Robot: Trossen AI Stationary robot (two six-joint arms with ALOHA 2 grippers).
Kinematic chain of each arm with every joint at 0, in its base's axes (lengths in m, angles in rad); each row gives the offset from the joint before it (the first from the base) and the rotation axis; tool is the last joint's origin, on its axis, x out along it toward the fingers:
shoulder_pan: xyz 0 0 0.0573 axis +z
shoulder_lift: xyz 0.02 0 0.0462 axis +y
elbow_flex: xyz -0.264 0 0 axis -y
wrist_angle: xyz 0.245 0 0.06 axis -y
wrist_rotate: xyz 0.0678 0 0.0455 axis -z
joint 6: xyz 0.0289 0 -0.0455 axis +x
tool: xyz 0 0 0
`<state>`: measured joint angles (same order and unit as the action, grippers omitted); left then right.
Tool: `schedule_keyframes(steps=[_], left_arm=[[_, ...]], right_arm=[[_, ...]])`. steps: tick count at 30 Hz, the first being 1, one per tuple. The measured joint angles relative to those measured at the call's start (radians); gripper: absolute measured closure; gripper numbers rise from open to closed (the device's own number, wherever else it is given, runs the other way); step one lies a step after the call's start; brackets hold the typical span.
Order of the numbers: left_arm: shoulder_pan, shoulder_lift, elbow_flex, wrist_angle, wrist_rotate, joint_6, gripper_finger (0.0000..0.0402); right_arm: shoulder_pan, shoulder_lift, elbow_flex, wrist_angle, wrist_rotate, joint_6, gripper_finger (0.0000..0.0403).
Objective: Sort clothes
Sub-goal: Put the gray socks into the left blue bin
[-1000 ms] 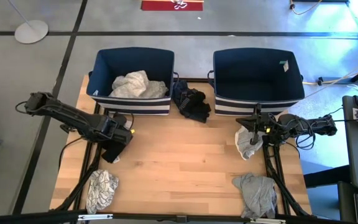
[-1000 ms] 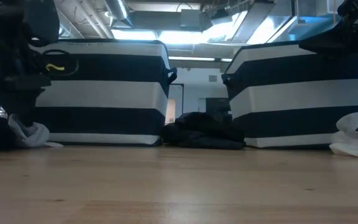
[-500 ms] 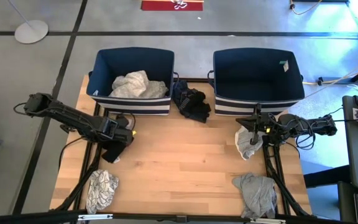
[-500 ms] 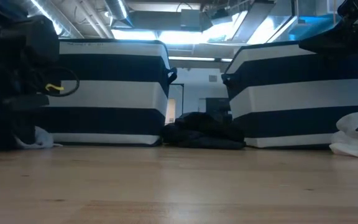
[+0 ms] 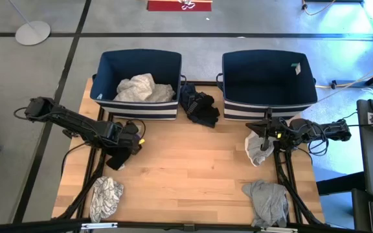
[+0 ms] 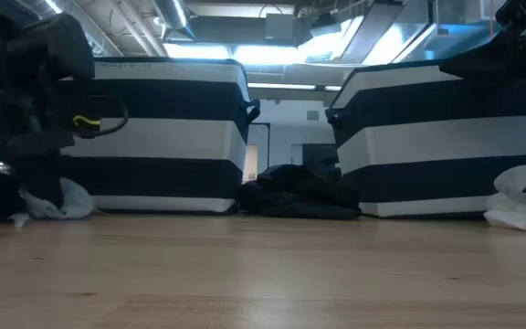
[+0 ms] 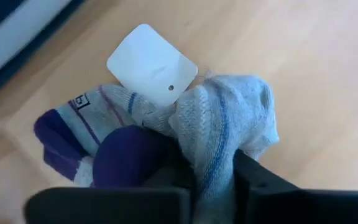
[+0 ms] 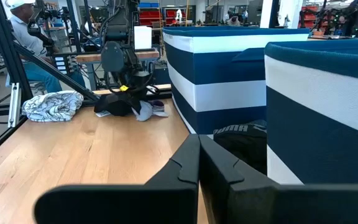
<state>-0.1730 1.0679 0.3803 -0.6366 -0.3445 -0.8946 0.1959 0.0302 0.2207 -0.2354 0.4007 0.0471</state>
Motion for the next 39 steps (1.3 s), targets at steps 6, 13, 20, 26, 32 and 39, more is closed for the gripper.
schedule_keyframes(steps=[6,13,20,26,32,39], left_arm=[[-0.004,0.002,0.071,0.078,0.025,0.115,0.0386],[-0.012,0.002,0.207,0.187,0.082,0.274,0.0375],[-0.039,0.002,0.384,0.183,0.083,0.418,0.0381],[-0.033,0.002,0.516,0.171,0.078,0.540,0.0373],[0.000,0.001,0.672,0.091,0.005,0.639,0.0374],[0.056,0.001,0.801,0.064,-0.153,0.797,0.0372]], right_arm=[[0.000,0.000,0.000,0.000,0.000,0.000,0.0395],[0.000,0.000,0.000,0.000,0.000,0.000,0.0395],[0.000,0.000,0.000,0.000,0.000,0.000,0.0395],[0.000,0.000,0.000,0.000,0.000,0.000,0.0395],[0.000,0.000,0.000,0.001,0.000,-0.001,0.0395],[0.000,0.000,0.000,0.001,0.000,-0.001,0.0395]])
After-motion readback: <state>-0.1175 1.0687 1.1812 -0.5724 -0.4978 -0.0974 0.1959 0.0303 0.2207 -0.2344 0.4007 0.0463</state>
